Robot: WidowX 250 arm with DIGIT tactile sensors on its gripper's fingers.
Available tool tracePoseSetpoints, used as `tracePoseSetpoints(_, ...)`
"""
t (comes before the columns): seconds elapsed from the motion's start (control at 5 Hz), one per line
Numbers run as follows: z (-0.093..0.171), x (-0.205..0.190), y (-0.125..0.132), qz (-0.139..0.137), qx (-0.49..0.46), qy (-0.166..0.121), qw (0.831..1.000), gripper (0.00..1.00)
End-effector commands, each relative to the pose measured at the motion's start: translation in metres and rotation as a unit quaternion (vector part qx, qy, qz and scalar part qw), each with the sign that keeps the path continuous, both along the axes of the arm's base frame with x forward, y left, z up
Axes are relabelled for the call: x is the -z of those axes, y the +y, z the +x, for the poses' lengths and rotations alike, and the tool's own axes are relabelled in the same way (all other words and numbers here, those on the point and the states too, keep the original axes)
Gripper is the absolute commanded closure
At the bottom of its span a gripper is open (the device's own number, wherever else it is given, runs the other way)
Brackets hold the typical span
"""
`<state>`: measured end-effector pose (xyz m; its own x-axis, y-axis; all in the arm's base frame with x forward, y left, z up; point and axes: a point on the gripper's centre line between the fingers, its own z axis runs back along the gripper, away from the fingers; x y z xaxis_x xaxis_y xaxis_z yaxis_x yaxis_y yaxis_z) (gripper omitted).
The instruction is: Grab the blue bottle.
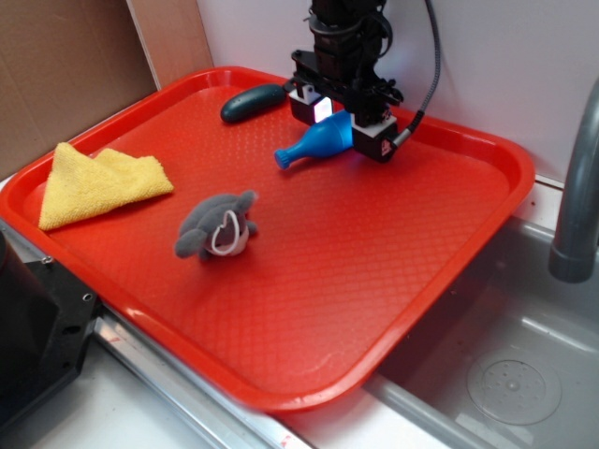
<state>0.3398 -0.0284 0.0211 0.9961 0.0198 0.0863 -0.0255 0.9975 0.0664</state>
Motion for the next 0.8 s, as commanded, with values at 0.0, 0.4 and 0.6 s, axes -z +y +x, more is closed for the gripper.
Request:
tracePoseSetpoints(0.0, 0.011, -0.018, 0.002, 0.003, -0.003, -0.032, 0.999, 1.0)
tracePoseSetpoints(0.4, -0.032, -0.077, -0.004, 0.026, -0.072, -0.029, 0.997, 1.0)
tracePoseSetpoints(0.6, -0.062, -0.105, -0.007, 0.013, -0.084, -0.036, 0.996, 1.0)
